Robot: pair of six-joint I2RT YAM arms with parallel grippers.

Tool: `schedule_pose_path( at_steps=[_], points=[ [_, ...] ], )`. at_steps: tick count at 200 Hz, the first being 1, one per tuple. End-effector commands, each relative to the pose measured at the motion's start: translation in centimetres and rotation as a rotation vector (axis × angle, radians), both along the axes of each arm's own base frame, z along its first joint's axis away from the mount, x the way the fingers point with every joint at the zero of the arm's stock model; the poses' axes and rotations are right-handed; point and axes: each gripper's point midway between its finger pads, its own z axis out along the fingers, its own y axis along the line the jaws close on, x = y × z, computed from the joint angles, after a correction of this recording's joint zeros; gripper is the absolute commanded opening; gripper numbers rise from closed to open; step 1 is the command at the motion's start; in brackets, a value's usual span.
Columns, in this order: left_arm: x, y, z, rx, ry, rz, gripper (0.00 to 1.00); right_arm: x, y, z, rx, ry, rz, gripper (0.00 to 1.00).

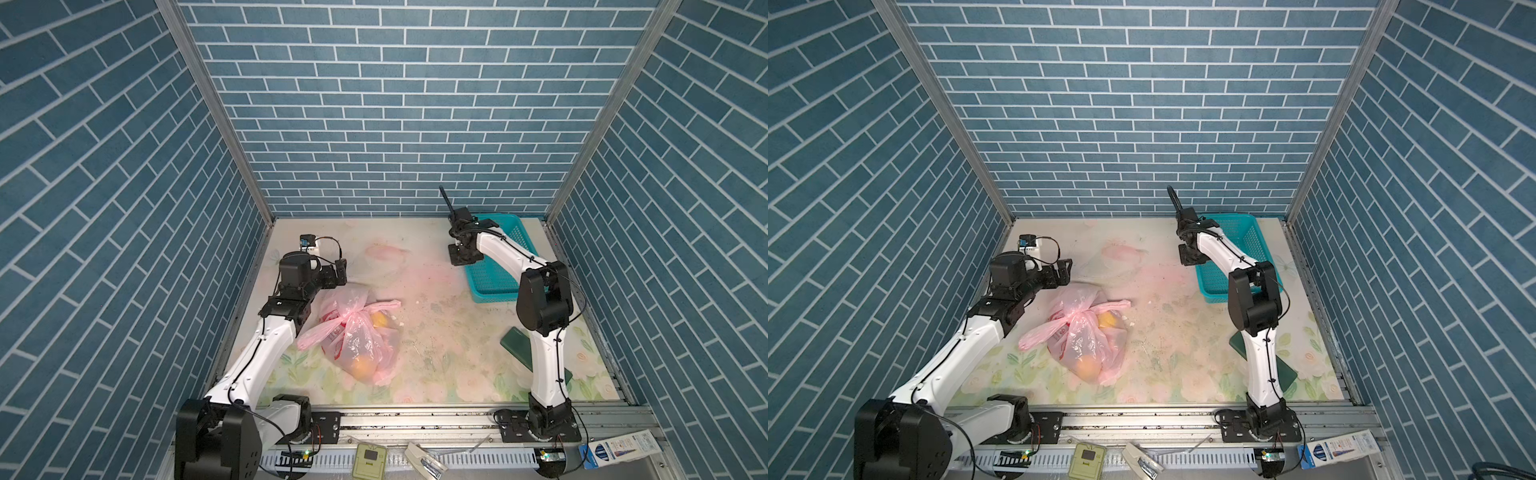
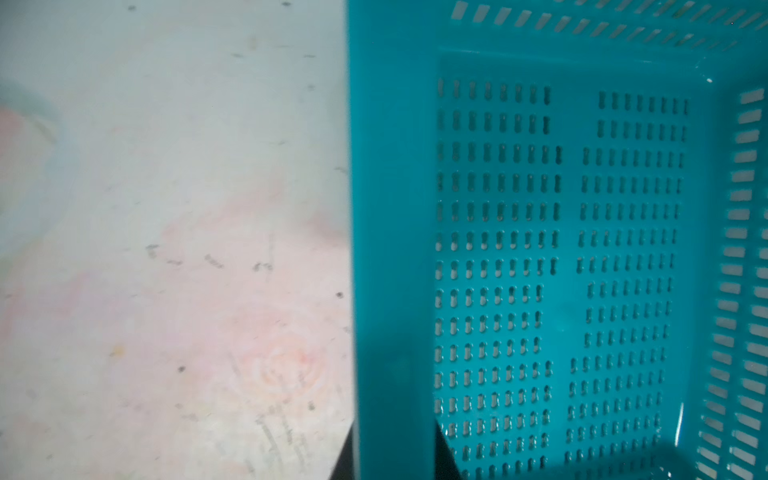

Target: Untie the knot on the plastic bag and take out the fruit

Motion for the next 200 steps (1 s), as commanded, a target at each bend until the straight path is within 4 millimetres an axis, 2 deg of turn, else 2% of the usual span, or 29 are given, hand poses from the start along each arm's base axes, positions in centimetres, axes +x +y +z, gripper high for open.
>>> schedule_pose_path(
  at_steps=[1, 18, 22, 55, 101, 111, 120, 144, 158, 179, 184, 187, 200],
  points=[
    [0.3, -0.4, 1.0, -0.004, -0.013, -0.015, 1.0, 1.3, -2.9, 0.1, -0.035, -0.018, -0.016, 0.15],
    [0.4, -0.4, 1.1, -0.003, -0.014, -0.017, 1.0, 2.5, -4.4, 0.3, -0.054, -0.034, -0.022, 0.15],
    [0.4, -0.4, 1.2, -0.002, -0.014, -0.016, 1.0, 2.7, -4.8, -0.9, -0.069, -0.011, -0.023, 0.15],
    [0.5, -0.4, 1.4, 0.001, -0.015, -0.014, 1.0, 4.4, -7.3, -1.6, -0.11, -0.008, -0.043, 0.15],
    [0.7, -0.4, 1.4, 0.003, -0.012, -0.012, 1.0, 5.5, -7.9, -2.0, -0.138, -0.004, -0.016, 0.17],
    [0.8, -0.4, 1.4, 0.001, -0.011, -0.014, 1.0, 5.5, -7.8, -2.1, -0.141, 0.001, -0.011, 0.21],
    [0.9, -0.5, 1.4, -0.001, -0.008, -0.015, 1.0, 5.5, -7.8, -2.0, -0.142, 0.005, -0.01, 0.28],
    [0.8, -0.8, 1.5, 0.009, 0.022, -0.028, 1.0, 5.3, -7.4, -0.2, -0.12, -0.017, -0.001, 0.54],
    [0.4, -0.7, 1.2, 0.022, 0.069, -0.02, 1.0, 5.1, -7.0, 1.5, -0.104, -0.044, 0.006, 0.64],
    [-1.1, -0.5, 0.8, 0.052, 0.157, 0.004, 1.0, 4.4, -6.1, 4.0, -0.071, -0.073, 0.02, 0.73],
    [-1.6, -0.6, 0.9, 0.065, 0.175, 0.005, 1.0, 4.2, -5.9, 4.0, -0.065, -0.067, 0.023, 0.75],
    [-1.9, -0.7, 0.8, 0.073, 0.185, 0.007, 1.0, 3.9, -5.7, 5.4, -0.053, -0.092, 0.026, 0.76],
    [-3.4, -1.1, 0.3, 0.106, 0.253, 0.003, 1.0, 3.0, -4.8, 6.9, -0.037, -0.11, 0.043, 0.79]
  ],
)
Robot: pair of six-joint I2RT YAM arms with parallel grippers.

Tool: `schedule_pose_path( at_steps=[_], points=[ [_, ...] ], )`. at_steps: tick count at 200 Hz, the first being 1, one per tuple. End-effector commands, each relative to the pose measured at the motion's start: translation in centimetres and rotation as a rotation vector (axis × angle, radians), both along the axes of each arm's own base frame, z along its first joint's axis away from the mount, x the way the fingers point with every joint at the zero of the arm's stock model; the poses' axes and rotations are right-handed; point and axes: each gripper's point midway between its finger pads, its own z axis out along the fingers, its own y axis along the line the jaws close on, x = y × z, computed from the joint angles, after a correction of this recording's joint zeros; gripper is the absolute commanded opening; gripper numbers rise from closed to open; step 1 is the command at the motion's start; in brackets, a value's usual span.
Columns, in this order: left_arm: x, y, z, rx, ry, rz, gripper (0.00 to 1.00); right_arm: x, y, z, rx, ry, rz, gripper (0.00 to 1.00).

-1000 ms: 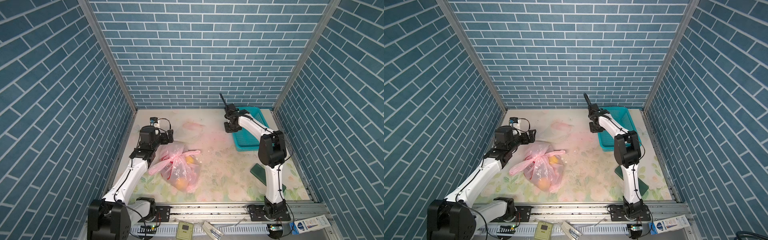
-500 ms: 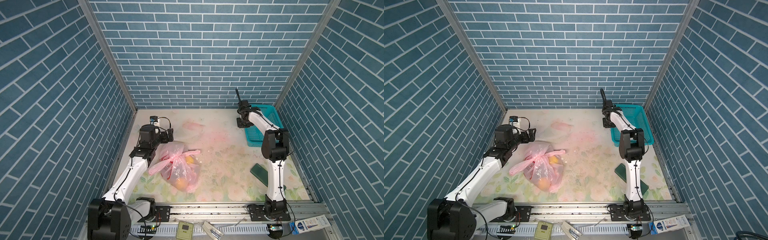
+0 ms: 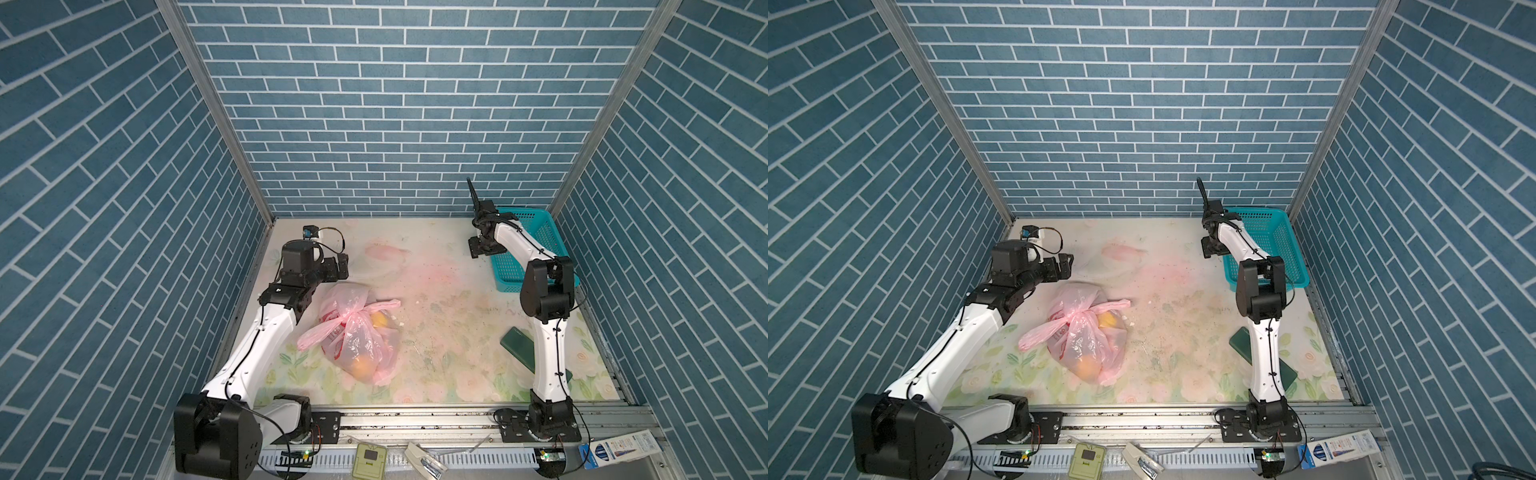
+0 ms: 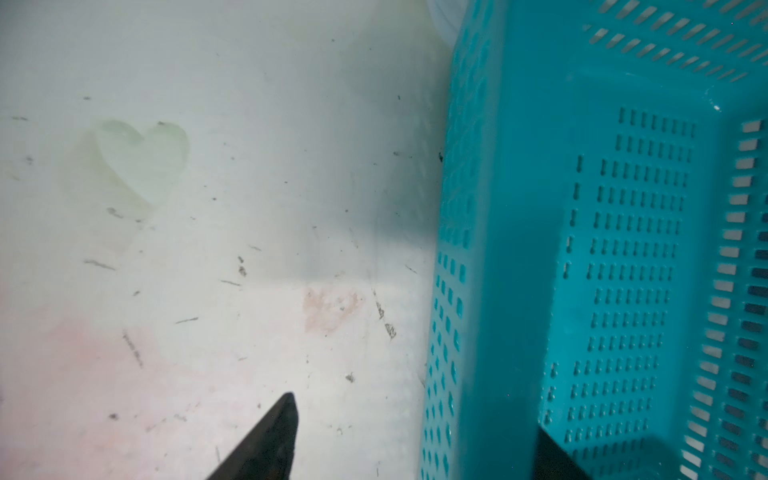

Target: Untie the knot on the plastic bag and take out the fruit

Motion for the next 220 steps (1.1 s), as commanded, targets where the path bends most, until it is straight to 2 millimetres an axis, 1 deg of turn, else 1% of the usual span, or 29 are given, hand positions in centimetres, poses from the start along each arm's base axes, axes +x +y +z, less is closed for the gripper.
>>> schedule_pose_path(
  at_steps=[1, 10, 27, 40, 48, 65, 80, 94, 110, 134, 145, 158, 167, 189, 203, 220],
  points=[
    [-3.4, -0.1, -1.4, 0.074, 0.155, 0.008, 1.0, -1.5, 1.7, 7.0, 0.06, -0.096, 0.04, 0.79],
    [-4.5, -0.6, -1.8, 0.089, 0.205, 0.001, 0.99, -2.2, 2.2, 7.9, 0.068, -0.102, 0.052, 0.81],
    [-6.8, -1.7, -2.8, 0.116, 0.295, -0.02, 0.95, -3.6, 3.4, 9.2, 0.086, -0.113, 0.075, 0.82],
    [-8.7, -2.0, -3.6, 0.135, 0.369, -0.01, 0.92, -4.6, 4.2, 9.9, 0.092, -0.119, 0.092, 0.83],
    [-9.7, -1.9, -4.1, 0.146, 0.407, 0.01, 0.9, -5.2, 4.6, 10.4, 0.1, -0.124, 0.099, 0.83],
    [-11.3, -1.9, -4.8, 0.134, 0.456, 0.036, 0.88, -6.3, 5.2, 11.4, 0.124, -0.135, 0.103, 0.83],
    [-11.8, -1.9, -5.3, 0.1, 0.473, 0.058, 0.86, -7.1, 5.5, 12.2, 0.143, -0.146, 0.106, 0.83],
    [-11.7, -2.1, -5.9, 0.092, 0.491, 0.06, 0.85, -7.7, 5.7, 12.7, 0.155, -0.155, 0.108, 0.84],
    [-11.1, -2.5, -6.7, 0.101, 0.521, 0.061, 0.84, -8.3, 5.9, 13.1, 0.164, -0.158, 0.11, 0.84],
    [-9.4, -3.5, -8.0, 0.089, 0.52, 0.049, 0.83, -9.3, 5.8, 13.2, 0.169, -0.16, 0.108, 0.83],
    [-8.6, -3.9, -8.3, 0.082, 0.506, 0.047, 0.79, -9.8, 5.5, 13.1, 0.17, -0.16, 0.102, 0.83],
    [-7.6, -4.4, -8.5, 0.079, 0.488, 0.034, 0.71, -10.5, 5.2, 13.1, 0.168, -0.167, 0.095, 0.83],
    [-6.9, -4.8, -8.6, 0.082, 0.475, 0.025, 0.63, -11.0, 4.9, 13.1, 0.168, -0.169, 0.09, 0.83],
    [-5.5, -5.7, -8.9, 0.09, 0.472, -0.008, 0.36, -12.1, 4.2, 13.2, 0.165, -0.177, 0.081, 0.82],
    [-4.8, -7.0, -8.8, 0.075, 0.468, -0.053, 0.21, -12.9, 3.7, 13.1, 0.156, -0.176, 0.077, 0.81],
    [-4.2, -9.2, -8.2, 0.075, 0.448, -0.13, 0.1, -13.6, 3.2, 13.0, 0.147, -0.177, 0.071, 0.81]
  ],
)
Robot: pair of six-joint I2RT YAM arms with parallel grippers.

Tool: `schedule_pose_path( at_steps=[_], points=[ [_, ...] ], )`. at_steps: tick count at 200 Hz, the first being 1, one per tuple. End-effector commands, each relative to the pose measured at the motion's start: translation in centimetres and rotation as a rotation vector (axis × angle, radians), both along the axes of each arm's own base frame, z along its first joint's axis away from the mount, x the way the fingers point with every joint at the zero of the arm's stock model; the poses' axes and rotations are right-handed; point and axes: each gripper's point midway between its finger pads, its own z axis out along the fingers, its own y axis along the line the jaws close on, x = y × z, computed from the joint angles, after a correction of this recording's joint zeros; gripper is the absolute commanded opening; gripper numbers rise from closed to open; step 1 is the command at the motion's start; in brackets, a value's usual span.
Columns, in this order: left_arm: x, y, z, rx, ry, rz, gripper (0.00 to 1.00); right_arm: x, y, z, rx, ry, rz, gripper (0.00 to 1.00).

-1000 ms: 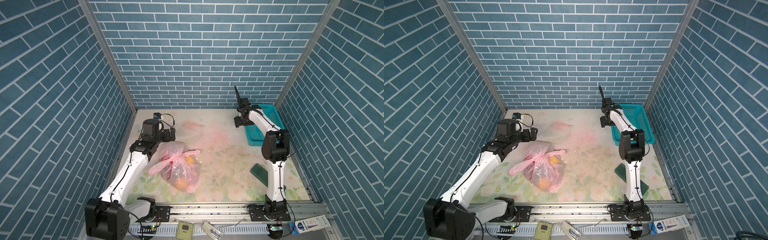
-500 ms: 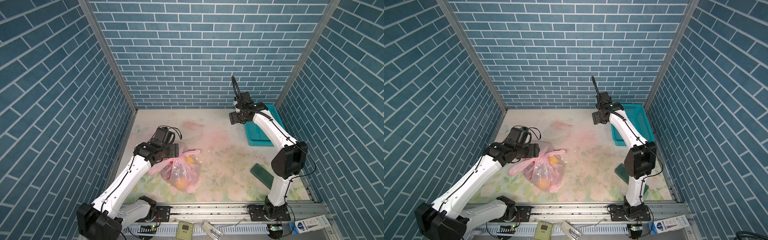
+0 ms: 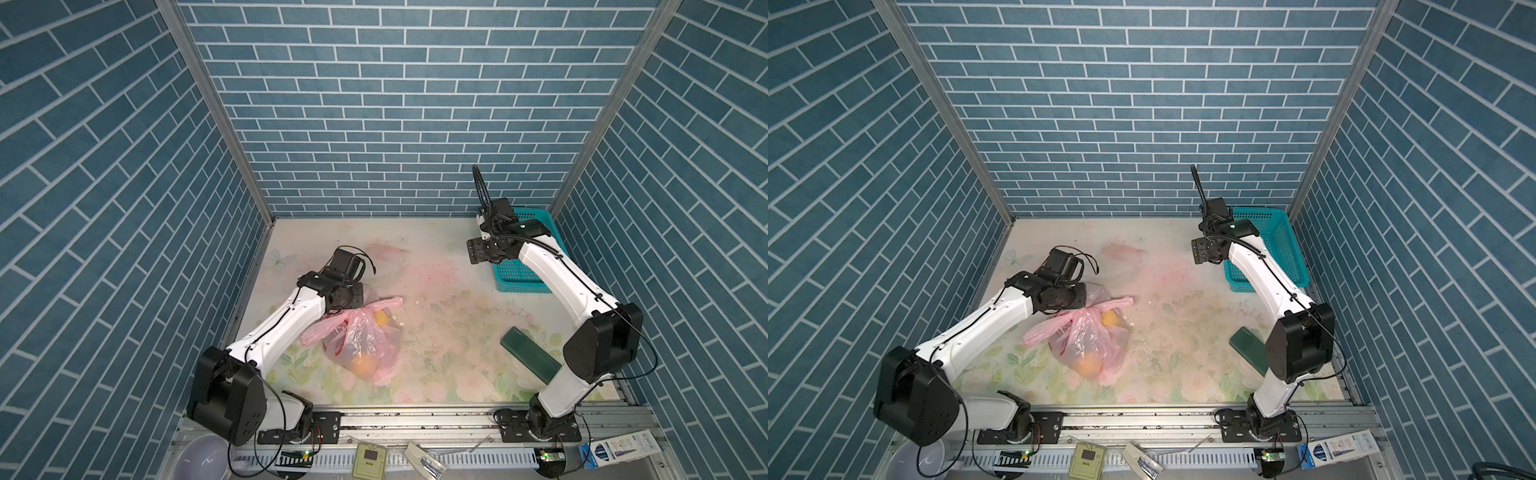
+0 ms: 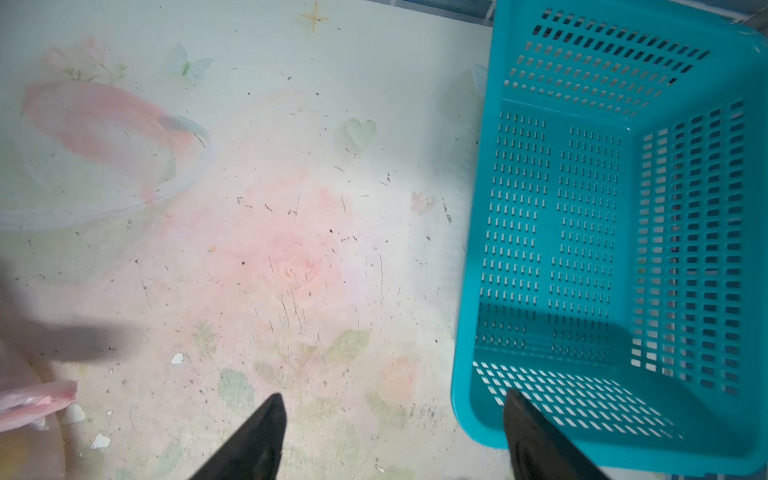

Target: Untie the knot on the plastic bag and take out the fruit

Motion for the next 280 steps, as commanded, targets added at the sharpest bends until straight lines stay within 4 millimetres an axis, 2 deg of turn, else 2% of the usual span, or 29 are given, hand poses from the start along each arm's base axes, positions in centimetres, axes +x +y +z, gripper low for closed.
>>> schedule_pose_path(
  at_steps=[1, 25, 51, 93, 116, 130, 142, 157, 164, 174, 186, 204, 227, 243, 256, 280],
  points=[
    [1.8, -3.4, 2.0, -0.059, -0.071, -0.109, 0.09, -1.2, -0.9, 0.3, -0.003, -0.016, -0.032, 0.81],
    [2.0, -7.9, 2.8, -0.101, -0.072, -0.263, 0.0, -2.2, -1.3, 0.1, -0.006, -0.007, -0.034, 0.81],
    [0.9, -13.9, 3.6, -0.17, -0.051, -0.454, 0.0, -3.1, -1.6, -0.3, 0.004, 0.009, -0.039, 0.81],
    [-3.3, -22.4, 3.8, -0.263, 0.041, -0.719, 0.0, -4.7, -2.6, -0.7, 0.031, 0.037, -0.066, 0.82],
    [-6.1, -25.5, 3.3, -0.274, 0.107, -0.829, 0.0, -5.6, -3.7, -0.7, 0.051, 0.046, -0.094, 0.82],
    [-7.4, -26.6, 2.9, -0.27, 0.134, -0.868, 0.0, -6.0, -4.3, -0.7, 0.059, 0.048, -0.109, 0.82],
    [-7.9, -27.0, 2.5, -0.261, 0.144, -0.88, 0.01, -6.4, -4.8, -0.9, 0.06, 0.055, -0.118, 0.81],
    [-7.9, -27.1, 2.4, -0.256, 0.133, -0.87, 0.11, -6.7, -5.1, -1.2, 0.06, 0.064, -0.123, 0.82],
    [-7.7, -27.1, 2.7, -0.255, 0.12, -0.862, 0.18, -6.9, -5.2, -1.3, 0.063, 0.066, -0.124, 0.82],
    [-7.3, -27.0, 3.3, -0.252, 0.093, -0.852, 0.36, -7.1, -5.2, -1.4, 0.068, 0.071, -0.123, 0.82],
    [-6.8, -26.9, 4.6, -0.25, 0.048, -0.837, 0.53, -7.3, -5.1, -1.7, 0.075, 0.077, -0.118, 0.82],
    [-6.2, -26.3, 6.9, -0.248, -0.031, -0.807, 0.66, -7.7, -4.5, -1.9, 0.111, 0.081, -0.089, 0.82],
    [-6.2, -24.6, 8.9, -0.213, -0.114, -0.77, 0.77, -8.5, -2.9, -2.2, 0.188, 0.094, -0.017, 0.83],
    [-6.5, -22.8, 9.5, -0.162, -0.16, -0.736, 0.8, -9.3, -1.3, -2.4, 0.261, 0.118, 0.055, 0.84],
    [-7.0, -21.3, 8.9, -0.123, -0.17, -0.711, 0.81, -10.1, 0.3, -2.4, 0.332, 0.136, 0.133, 0.87],
    [-8.4, -19.2, 6.7, -0.09, -0.145, -0.686, 0.8, -11.8, 2.7, -2.3, 0.461, 0.157, 0.253, 0.97]
  ],
)
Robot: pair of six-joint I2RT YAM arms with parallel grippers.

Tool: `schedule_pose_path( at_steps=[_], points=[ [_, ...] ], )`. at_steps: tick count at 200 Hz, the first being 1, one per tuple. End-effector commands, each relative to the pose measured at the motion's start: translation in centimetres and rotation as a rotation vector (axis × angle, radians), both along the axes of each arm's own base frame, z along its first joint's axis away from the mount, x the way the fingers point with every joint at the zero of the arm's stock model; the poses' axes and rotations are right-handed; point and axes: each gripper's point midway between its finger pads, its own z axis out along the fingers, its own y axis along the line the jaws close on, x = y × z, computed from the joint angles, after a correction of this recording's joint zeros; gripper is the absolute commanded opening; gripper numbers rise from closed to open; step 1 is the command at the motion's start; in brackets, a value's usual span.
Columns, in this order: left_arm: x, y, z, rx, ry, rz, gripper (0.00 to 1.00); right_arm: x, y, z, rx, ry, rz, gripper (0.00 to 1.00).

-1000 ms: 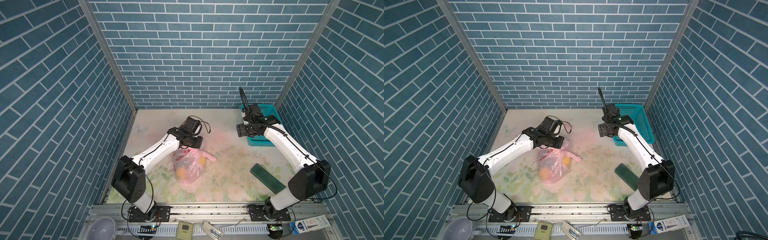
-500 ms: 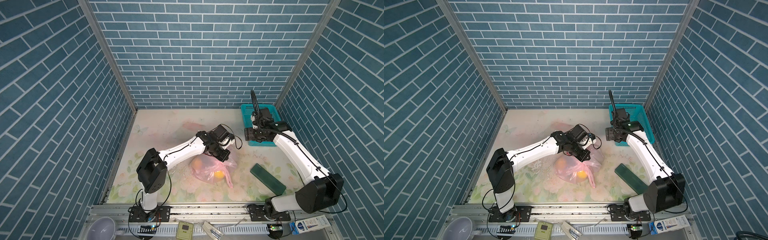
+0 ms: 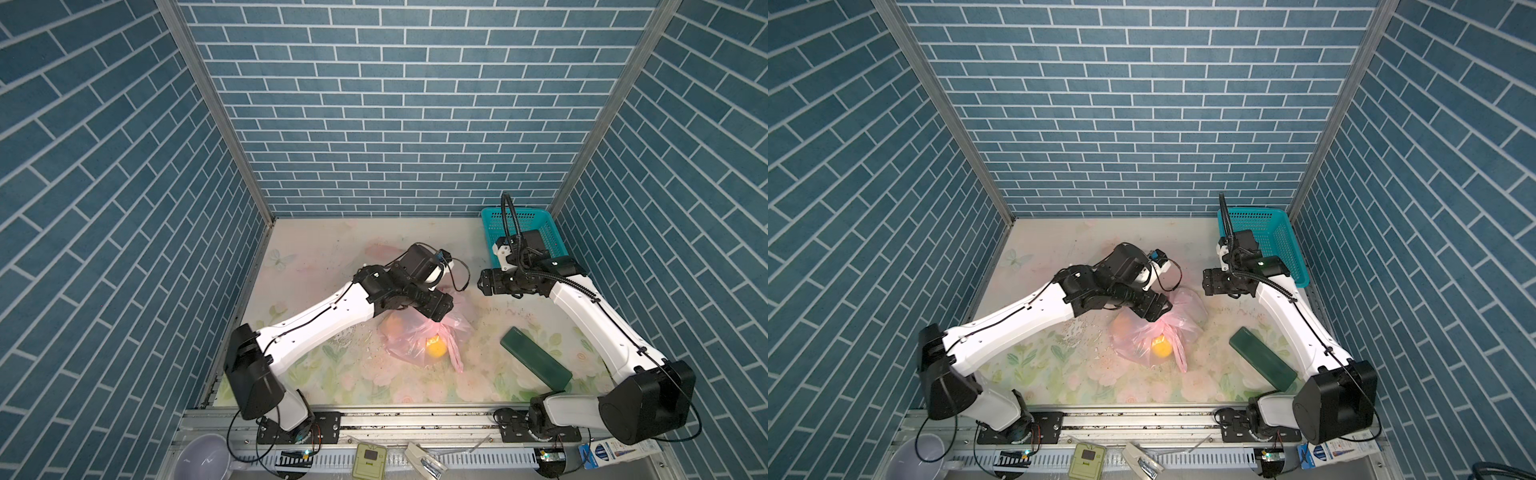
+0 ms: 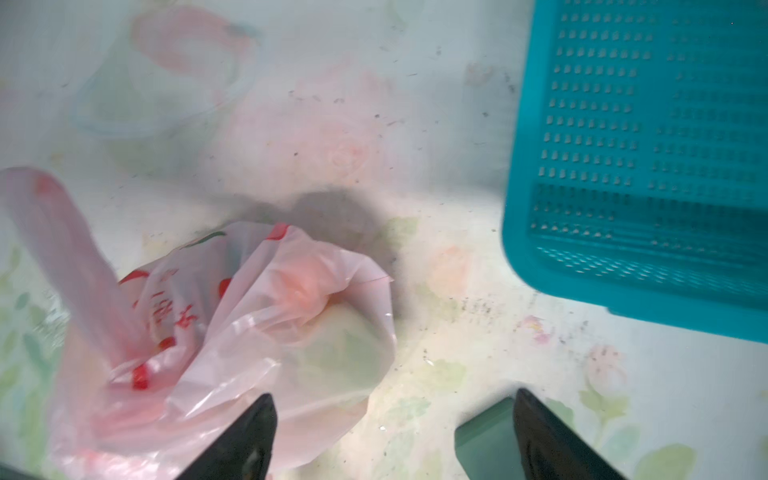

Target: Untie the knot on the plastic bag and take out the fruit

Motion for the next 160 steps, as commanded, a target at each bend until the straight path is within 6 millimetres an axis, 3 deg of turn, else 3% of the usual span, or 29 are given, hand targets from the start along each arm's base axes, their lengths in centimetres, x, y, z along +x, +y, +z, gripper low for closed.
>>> schedule_pose_path(
  at_steps=[1, 32, 75, 110, 160],
  points=[
    [-0.6, 2.4, -3.7, 0.106, 0.005, 0.061, 0.79, -2.2, 3.5, 0.5, 0.189, 0.007, 0.175, 0.98],
    [-1.7, 2.3, -5.3, 0.084, -0.027, 0.064, 0.79, -4.1, 5.9, 1.1, 0.289, -0.011, 0.307, 0.99],
    [-0.3, 2.2, -6.4, 0.096, -0.096, 0.127, 0.76, -5.9, 7.9, 1.0, 0.272, -0.005, 0.437, 0.99],
    [0.4, 1.9, -7.2, 0.104, -0.121, 0.136, 0.69, -6.0, 8.1, 0.4, 0.233, -0.007, 0.446, 0.99],
    [-0.2, 0.9, -9.0, 0.091, -0.077, 0.112, 0.58, -5.6, 7.9, -0.1, 0.215, -0.022, 0.442, 0.97]
  ],
)
